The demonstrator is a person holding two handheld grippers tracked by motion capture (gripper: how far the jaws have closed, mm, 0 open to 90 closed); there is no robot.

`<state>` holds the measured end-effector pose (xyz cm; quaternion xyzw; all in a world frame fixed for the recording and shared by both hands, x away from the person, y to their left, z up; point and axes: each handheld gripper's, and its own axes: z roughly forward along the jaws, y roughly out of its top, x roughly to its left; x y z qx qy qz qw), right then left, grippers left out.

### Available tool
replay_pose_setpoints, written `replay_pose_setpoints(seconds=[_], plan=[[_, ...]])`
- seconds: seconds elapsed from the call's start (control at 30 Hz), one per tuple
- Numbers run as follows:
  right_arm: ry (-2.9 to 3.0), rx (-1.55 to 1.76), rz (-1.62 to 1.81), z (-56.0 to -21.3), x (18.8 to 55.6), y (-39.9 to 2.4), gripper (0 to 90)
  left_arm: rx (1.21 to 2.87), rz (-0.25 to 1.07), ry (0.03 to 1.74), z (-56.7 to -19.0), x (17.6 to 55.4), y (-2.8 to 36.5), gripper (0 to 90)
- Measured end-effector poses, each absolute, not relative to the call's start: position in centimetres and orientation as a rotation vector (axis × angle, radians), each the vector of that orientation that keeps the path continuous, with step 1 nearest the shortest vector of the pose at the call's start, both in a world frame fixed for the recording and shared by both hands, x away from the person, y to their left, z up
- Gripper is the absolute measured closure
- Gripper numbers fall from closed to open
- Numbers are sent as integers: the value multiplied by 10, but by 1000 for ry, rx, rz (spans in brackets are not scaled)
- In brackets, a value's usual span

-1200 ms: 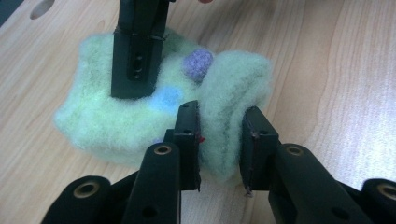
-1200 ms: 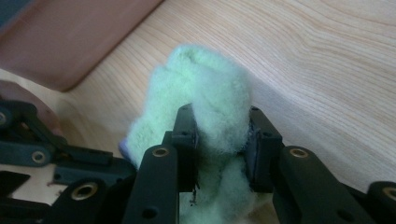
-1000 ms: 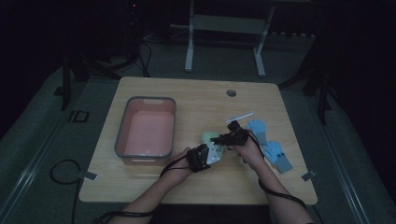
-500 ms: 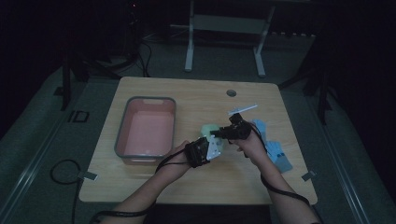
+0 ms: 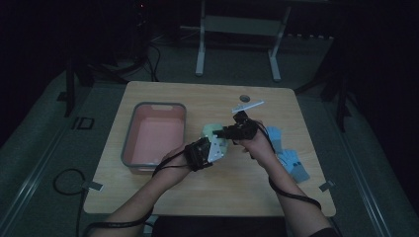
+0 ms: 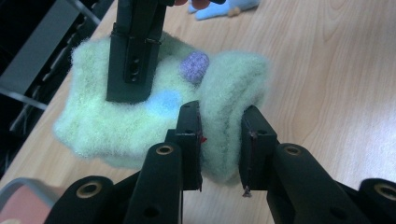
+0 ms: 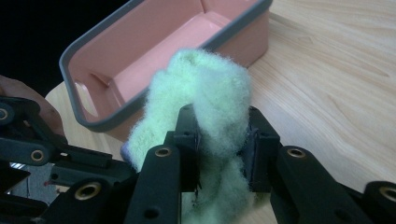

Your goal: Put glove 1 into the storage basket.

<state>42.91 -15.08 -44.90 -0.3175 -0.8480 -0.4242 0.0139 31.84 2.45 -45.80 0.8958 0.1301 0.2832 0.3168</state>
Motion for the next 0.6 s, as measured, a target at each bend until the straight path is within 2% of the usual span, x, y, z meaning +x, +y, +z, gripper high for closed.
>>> replay_pose_setpoints(seconds=[0.6], plan=[[-2682,-859,-1319,-429,436,-85,711,2354,779,436,-447,316,79,734]])
